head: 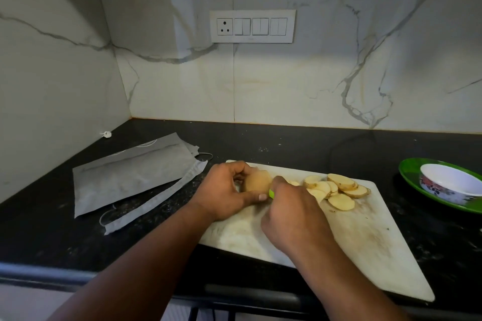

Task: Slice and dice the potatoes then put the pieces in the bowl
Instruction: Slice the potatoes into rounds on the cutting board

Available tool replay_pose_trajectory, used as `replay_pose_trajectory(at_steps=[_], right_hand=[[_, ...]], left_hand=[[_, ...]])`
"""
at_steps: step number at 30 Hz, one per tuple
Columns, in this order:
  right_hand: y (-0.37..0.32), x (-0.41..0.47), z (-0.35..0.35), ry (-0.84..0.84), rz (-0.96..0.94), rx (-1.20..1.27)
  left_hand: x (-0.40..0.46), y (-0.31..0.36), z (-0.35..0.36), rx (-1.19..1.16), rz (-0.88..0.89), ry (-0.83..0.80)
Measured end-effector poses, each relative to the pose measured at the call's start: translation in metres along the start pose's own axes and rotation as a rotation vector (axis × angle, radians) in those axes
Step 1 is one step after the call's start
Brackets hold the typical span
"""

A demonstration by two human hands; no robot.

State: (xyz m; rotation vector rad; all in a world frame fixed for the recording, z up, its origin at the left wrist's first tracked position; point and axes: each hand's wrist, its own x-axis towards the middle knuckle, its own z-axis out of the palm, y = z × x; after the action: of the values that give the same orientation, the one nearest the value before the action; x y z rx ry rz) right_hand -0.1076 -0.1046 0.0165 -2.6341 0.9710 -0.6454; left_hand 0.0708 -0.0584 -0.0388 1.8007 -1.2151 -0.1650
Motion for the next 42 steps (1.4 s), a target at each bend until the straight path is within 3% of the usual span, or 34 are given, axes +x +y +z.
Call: replay_pose_trajectory(at_steps=[16, 24, 37, 42], right_hand=[[0.018, -0.052, -0.032, -0.141, -0.023, -0.005], [0.02, -0.044, -0.037, 0.005, -0.024, 0.007], [0.029, -0.025, -0.019, -0.012, 0.053, 0.006], [0.023, -0.025, -0.021, 0.035, 0.046, 0.005]], left_hand=[[0.0, -0.005, 0.0, -0.005, -0.014, -0.001], [-0.001, 0.001, -0.002, -0.06, -0.052, 0.019], [-0.009, 0.0, -0.015, -0.264, -0.003, 0.155], [-0.01, 0.002, -0.015, -0.103, -0.054, 0.024]])
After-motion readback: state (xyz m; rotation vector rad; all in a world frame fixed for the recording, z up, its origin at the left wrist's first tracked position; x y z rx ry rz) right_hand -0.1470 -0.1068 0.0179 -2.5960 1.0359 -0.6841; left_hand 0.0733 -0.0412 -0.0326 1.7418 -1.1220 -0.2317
